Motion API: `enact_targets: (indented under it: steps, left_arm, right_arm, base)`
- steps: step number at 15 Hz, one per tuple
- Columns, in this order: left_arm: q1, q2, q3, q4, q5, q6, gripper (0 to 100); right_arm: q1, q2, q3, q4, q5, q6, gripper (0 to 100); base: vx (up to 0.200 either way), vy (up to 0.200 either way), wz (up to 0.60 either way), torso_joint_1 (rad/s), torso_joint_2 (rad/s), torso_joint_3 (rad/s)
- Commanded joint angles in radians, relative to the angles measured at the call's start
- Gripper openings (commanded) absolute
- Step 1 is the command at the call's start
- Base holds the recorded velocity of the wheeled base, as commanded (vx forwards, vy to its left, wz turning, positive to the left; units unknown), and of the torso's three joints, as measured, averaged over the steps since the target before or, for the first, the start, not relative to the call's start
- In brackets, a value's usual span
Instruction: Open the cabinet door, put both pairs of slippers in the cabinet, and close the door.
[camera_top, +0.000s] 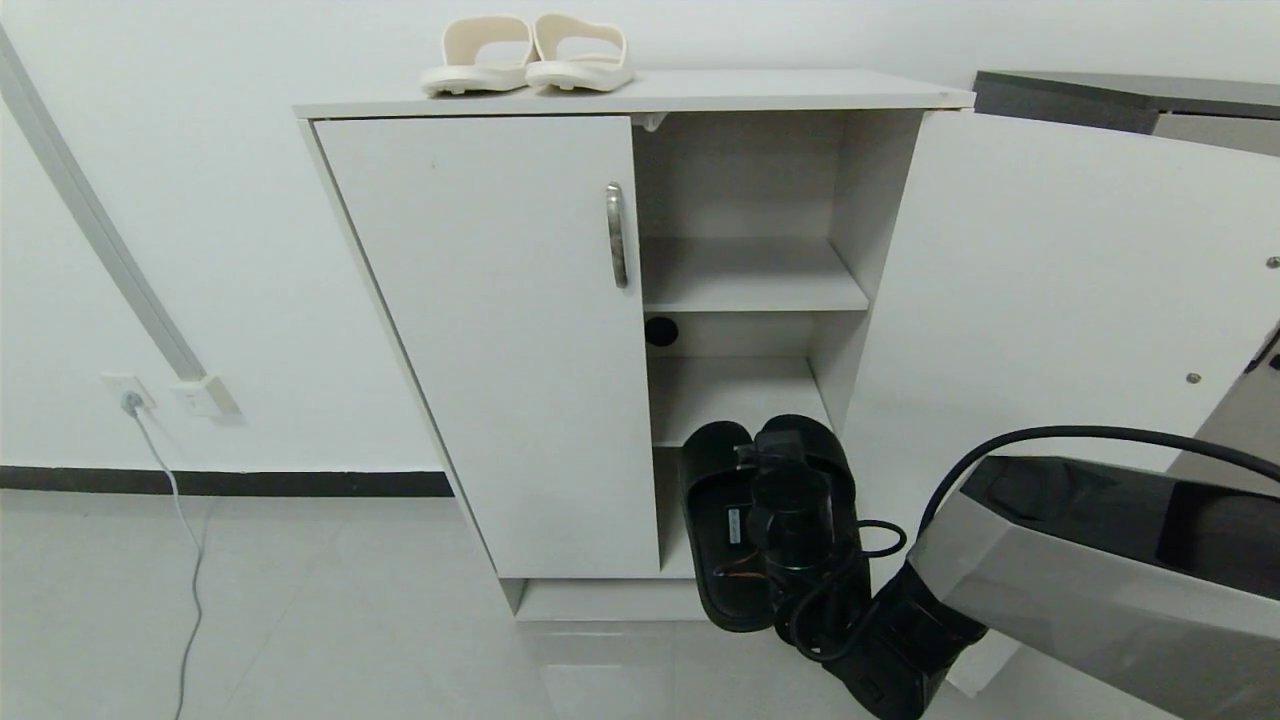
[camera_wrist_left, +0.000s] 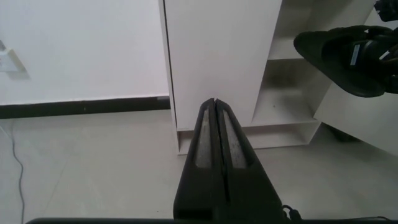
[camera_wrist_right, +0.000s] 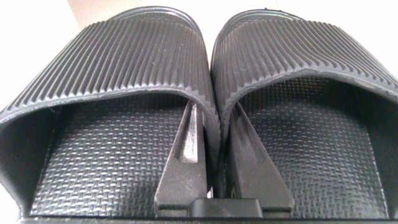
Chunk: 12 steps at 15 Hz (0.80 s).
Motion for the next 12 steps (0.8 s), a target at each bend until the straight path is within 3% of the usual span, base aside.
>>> enact_targets:
  steps: [1,8,12]
  left_arm:
    - [0.000,0.002,-0.001,0.000,0.000,0.000,0]
    - [0.000,0.002,0.000,0.000,0.002,-0.001,0]
    - [0.000,0.002,0.000,0.000,0.002,-0.001,0]
  right_arm:
    - [-0.002,0.007,-0.007,0.000,0.003,0.001,0]
    - [-0.019,0.041,-0.048,-0.015,0.003,0.000,0]
    - [-0.022,0.063,-0.048,-0.140,0.000,-0.045,0]
  base:
    - [0.000,0.000,0.00,0.007,0.00,-0.168]
    - [0.000,0.000,0.00,0.002,0.00,-0.194]
    - [0.000,0.000,0.00,0.004,0.00,-0.061]
